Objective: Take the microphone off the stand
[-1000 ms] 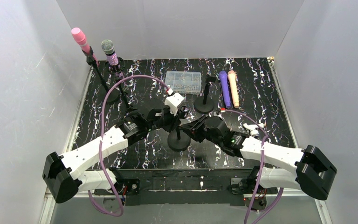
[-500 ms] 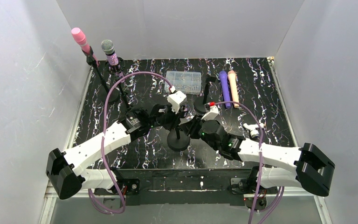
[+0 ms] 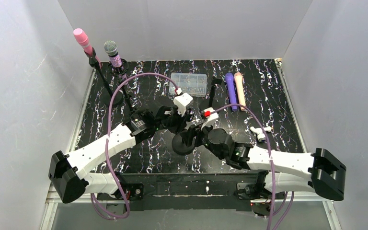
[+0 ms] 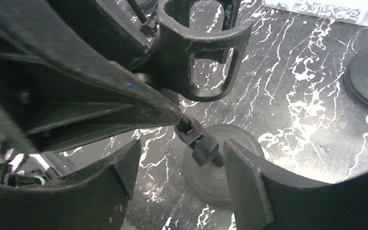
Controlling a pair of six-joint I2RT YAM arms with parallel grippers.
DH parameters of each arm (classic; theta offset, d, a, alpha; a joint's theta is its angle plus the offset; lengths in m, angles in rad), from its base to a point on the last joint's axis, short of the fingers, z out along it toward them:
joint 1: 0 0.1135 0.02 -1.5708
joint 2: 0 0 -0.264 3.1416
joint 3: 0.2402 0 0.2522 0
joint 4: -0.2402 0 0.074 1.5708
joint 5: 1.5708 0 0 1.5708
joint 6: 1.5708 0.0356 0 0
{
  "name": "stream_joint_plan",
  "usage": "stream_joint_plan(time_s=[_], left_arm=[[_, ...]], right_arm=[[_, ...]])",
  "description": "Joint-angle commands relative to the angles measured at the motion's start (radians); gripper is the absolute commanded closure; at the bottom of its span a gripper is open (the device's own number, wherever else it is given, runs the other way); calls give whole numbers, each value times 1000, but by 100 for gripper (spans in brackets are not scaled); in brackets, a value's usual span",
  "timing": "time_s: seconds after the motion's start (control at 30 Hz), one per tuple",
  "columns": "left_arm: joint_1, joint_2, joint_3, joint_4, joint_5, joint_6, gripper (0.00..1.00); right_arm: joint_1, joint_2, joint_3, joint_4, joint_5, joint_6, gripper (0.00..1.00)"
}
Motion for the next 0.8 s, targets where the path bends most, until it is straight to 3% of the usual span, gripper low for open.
stream_joint_plan(time_s=[0.0,0.1,0.23,0.3,0.5,0.6,0.77], left_arm=[[-9,4,37,28,39,-16,100],[-9,7,37,31,43,-15,100],[-9,8,37,35,44,-14,100],[-9,6,36,37,46,-13,100],[-10,0,26,52,56,-4,100],[-9,-6,16,65,63,10,100],[-11,-13,-4,93,65,27,100]], right_arm=[[2,-109,50,-106,33,116,24],[-30,-167,58,-244,61,328,20],[-81,-212,57,-420,27,635,29],[-104,-224,48,-477,-2,762,25],[-174,-226,6,-486,-144,1137,16],[-204,-148,18,-504,-272,1320,16],[-212,-41,-7,-363,-421,1510,24]])
